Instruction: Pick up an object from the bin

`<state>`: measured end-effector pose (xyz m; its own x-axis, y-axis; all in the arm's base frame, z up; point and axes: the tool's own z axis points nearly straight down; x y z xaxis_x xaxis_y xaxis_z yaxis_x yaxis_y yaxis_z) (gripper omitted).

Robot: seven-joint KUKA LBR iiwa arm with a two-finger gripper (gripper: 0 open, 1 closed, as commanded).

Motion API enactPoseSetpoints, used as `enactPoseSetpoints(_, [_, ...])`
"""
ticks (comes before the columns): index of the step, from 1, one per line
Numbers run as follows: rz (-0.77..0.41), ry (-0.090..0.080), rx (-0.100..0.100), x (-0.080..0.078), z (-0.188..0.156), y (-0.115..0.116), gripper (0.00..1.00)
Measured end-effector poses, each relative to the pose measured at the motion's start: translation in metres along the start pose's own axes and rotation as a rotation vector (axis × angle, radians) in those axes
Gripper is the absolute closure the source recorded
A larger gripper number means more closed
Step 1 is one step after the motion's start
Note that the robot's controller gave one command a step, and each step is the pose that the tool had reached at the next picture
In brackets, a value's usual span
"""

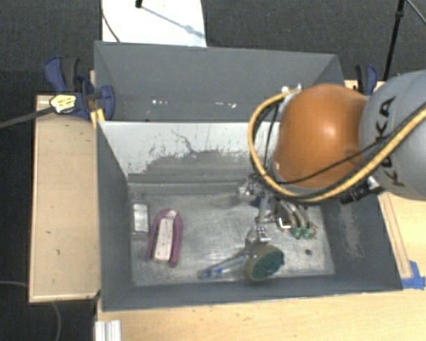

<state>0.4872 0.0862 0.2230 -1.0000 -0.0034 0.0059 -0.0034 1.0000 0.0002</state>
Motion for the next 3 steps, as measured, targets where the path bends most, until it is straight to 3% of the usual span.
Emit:
enactPoseSetpoints(1, [-0.314,-0.002,-0.002,-0.008,0.150,-0.059,0.00])
enactPoseSetpoints(2, [-0.310,-0.012,0.000,-0.010,0.149,-0.059,1.00])
enactPoseSetpoints(3, [-0.531,-0.015,0.004,-0.004,-0.037,-0.065,1.00])
